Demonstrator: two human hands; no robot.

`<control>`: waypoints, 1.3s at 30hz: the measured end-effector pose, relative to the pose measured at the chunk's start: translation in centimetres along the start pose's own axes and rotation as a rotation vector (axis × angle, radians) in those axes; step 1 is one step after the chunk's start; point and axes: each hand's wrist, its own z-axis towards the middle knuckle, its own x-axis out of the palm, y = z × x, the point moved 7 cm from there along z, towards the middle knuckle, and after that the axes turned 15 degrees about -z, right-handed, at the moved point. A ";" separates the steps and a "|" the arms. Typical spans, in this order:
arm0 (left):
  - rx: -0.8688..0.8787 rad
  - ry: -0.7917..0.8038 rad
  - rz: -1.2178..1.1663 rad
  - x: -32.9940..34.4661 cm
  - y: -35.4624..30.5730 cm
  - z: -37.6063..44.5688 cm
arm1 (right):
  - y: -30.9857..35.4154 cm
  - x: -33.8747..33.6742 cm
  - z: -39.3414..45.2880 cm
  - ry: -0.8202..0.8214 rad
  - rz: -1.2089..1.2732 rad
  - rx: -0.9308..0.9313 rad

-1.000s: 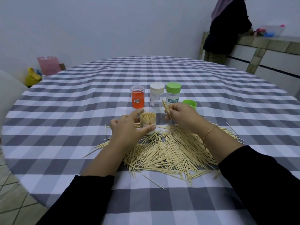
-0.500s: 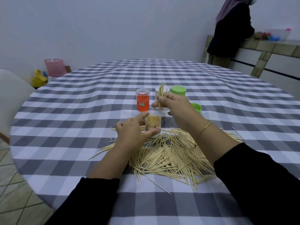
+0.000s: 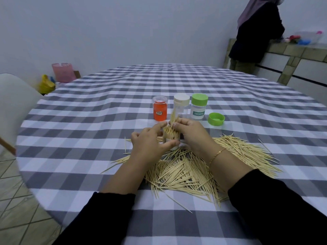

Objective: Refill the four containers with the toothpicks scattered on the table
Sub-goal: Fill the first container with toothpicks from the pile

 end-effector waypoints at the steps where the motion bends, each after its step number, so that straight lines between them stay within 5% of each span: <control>1: 0.000 -0.001 0.002 0.0 0.0 0.0 | 0.0 -0.1 0.0 -0.001 -0.009 -0.003; 7: 0.002 -0.003 -0.003 0.1 0.1 0.0 | 0.6 -0.6 -0.7 0.004 0.052 -0.032; 16: 0.010 0.002 -0.023 0.2 0.0 0.0 | 3.2 0.4 -0.4 -0.061 -0.272 -0.253; 23: 0.017 0.000 -0.005 0.2 0.1 0.2 | 3.8 1.3 0.4 -0.038 -0.348 -0.256; 34: 0.024 -0.004 0.004 0.3 0.4 0.3 | 2.5 0.1 -0.9 -0.249 -0.472 -0.377; 39: 0.031 0.000 0.028 0.3 0.3 0.3 | 2.8 1.5 -1.1 -0.170 -0.566 -0.439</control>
